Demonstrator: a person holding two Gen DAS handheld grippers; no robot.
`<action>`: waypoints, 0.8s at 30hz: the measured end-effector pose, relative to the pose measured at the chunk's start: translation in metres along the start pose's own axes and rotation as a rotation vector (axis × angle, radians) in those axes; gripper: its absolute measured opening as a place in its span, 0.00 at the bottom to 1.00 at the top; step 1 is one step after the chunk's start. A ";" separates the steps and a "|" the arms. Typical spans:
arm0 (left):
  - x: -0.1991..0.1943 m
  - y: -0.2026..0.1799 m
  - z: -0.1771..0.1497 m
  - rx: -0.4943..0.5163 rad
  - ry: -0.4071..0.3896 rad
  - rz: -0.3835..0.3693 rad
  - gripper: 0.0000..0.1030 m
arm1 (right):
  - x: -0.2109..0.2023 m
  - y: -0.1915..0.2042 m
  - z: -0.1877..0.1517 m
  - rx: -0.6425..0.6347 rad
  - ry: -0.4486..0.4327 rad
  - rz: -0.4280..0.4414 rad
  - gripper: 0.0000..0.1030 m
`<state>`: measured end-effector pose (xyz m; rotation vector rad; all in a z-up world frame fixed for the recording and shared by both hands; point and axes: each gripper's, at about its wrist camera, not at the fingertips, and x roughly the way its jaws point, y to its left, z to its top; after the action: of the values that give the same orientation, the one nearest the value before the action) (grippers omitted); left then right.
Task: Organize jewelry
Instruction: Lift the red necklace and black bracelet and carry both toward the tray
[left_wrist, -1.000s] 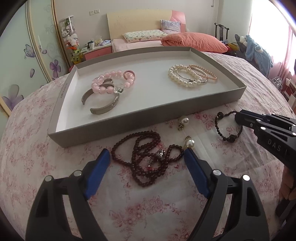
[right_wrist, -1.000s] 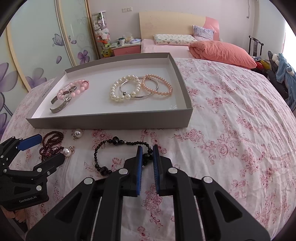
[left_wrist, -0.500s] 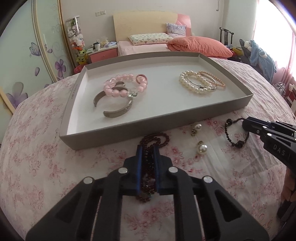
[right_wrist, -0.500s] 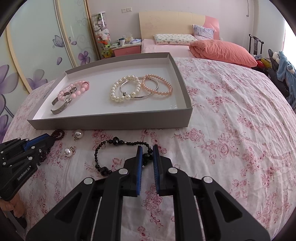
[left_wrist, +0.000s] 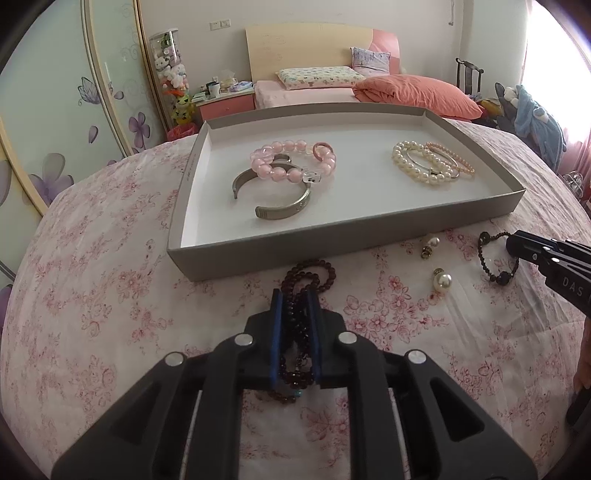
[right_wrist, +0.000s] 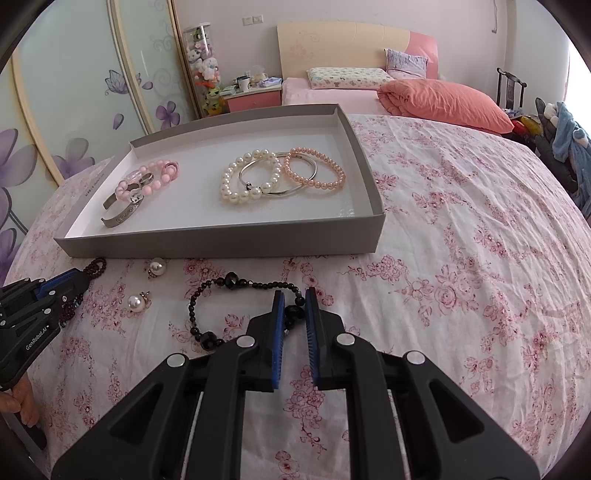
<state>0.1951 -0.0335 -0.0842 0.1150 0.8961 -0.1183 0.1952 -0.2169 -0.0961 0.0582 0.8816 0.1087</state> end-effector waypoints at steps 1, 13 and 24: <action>0.000 0.001 0.000 -0.006 0.000 -0.007 0.13 | 0.000 0.000 0.000 0.002 -0.001 0.002 0.12; -0.016 0.027 -0.008 -0.115 -0.034 -0.057 0.09 | -0.021 0.004 0.001 0.023 -0.089 0.098 0.11; -0.053 0.043 -0.007 -0.179 -0.144 -0.113 0.09 | -0.046 0.024 0.005 0.004 -0.168 0.184 0.11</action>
<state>0.1636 0.0133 -0.0444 -0.1100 0.7650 -0.1491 0.1683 -0.1988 -0.0559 0.1505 0.7072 0.2706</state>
